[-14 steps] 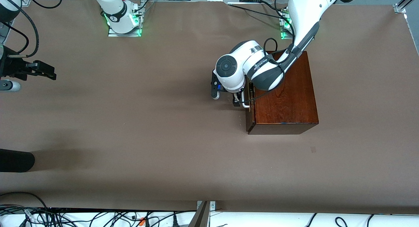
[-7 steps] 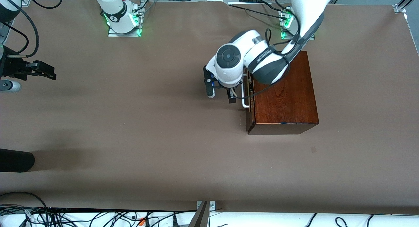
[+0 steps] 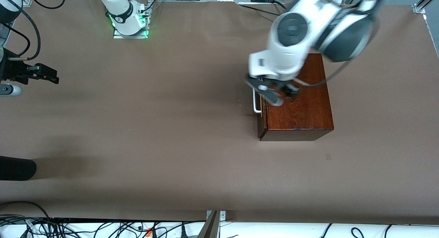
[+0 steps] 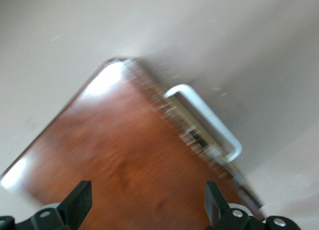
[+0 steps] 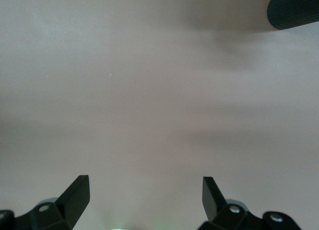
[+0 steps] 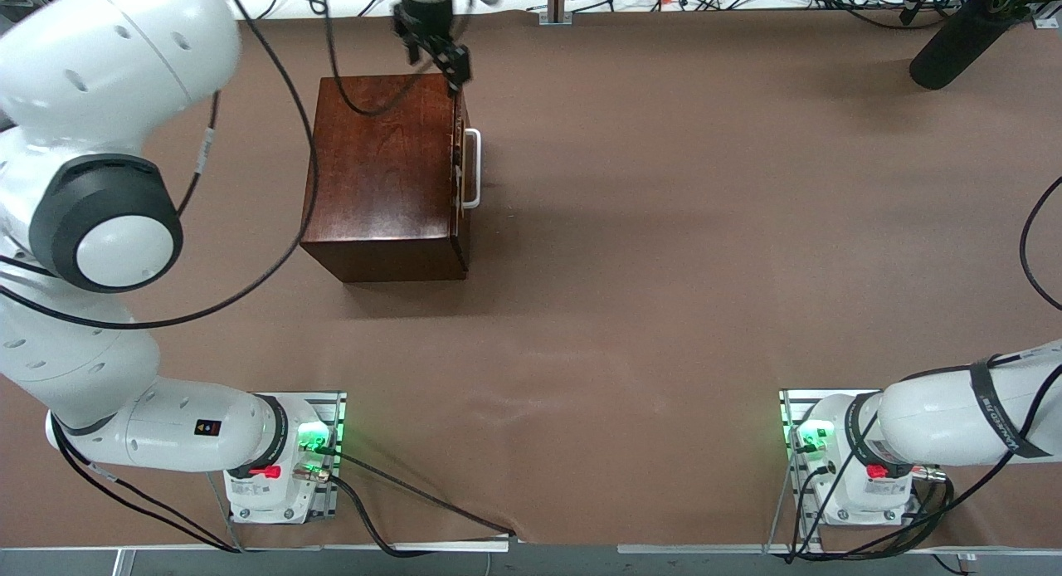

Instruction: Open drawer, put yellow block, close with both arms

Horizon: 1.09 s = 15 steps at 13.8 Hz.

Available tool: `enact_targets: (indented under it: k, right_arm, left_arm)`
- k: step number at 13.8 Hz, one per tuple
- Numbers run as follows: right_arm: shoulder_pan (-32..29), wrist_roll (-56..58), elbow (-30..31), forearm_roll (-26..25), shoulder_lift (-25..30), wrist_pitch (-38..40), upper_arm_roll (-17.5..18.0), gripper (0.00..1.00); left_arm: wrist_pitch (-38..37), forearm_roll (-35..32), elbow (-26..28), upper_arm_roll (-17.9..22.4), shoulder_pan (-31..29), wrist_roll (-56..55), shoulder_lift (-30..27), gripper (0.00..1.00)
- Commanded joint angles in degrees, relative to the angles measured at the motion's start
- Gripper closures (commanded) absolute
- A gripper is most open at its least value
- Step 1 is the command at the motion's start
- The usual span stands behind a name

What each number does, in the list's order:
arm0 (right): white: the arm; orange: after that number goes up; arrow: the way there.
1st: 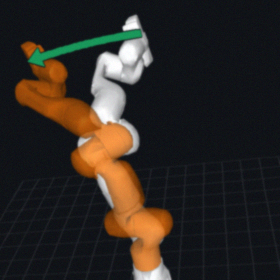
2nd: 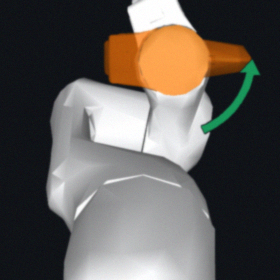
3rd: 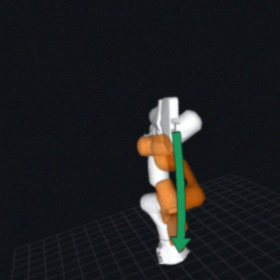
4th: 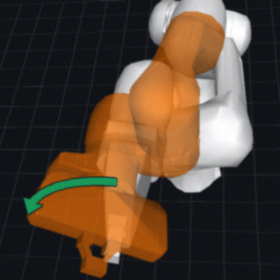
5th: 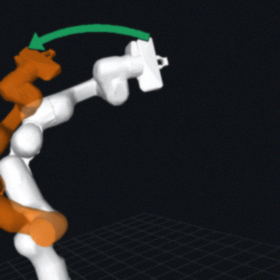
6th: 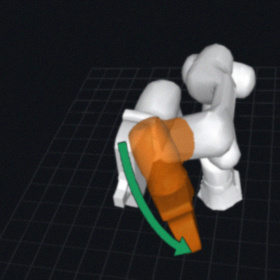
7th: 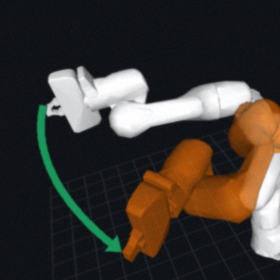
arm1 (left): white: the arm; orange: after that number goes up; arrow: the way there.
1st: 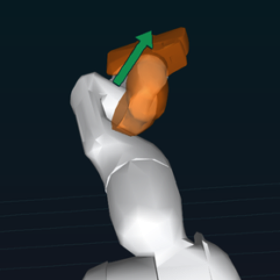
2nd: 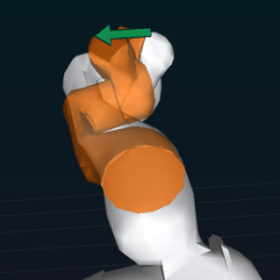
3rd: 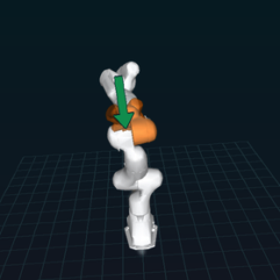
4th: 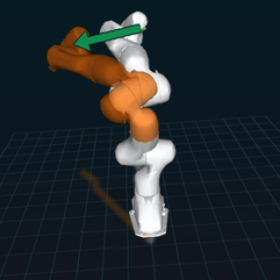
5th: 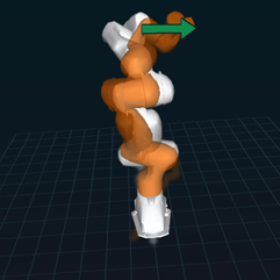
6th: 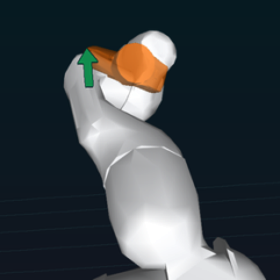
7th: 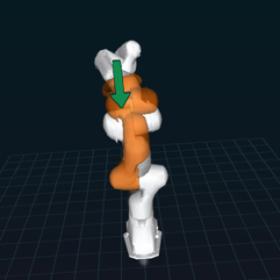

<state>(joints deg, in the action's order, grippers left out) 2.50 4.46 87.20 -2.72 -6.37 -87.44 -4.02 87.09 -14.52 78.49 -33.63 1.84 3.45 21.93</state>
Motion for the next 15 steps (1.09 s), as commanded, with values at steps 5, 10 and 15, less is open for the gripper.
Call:
enact_targets:
  k: [5,10,15]
  right_arm:
    - [-0.92,-0.59,0.43,0.87,0.66,-0.36,0.77,0.0]
    - [-0.92,-0.5,-0.28,0.87,0.66,-0.27,0.77,0.0]
    - [-0.83,-0.33,-0.28,0.87,0.75,-0.27,0.77,0.0]
  left_arm:
    - [-1.23,4.57,-2.82,16.61,-3.35,-0.99,-6.27,0.0]
    - [11.39,12.24,14.63,29.75,-0.7,-4.65,-19.79,0.0]
    - [13.64,12.5,23.29,30.02,-0.79,-10.83,-26.5,0.0]
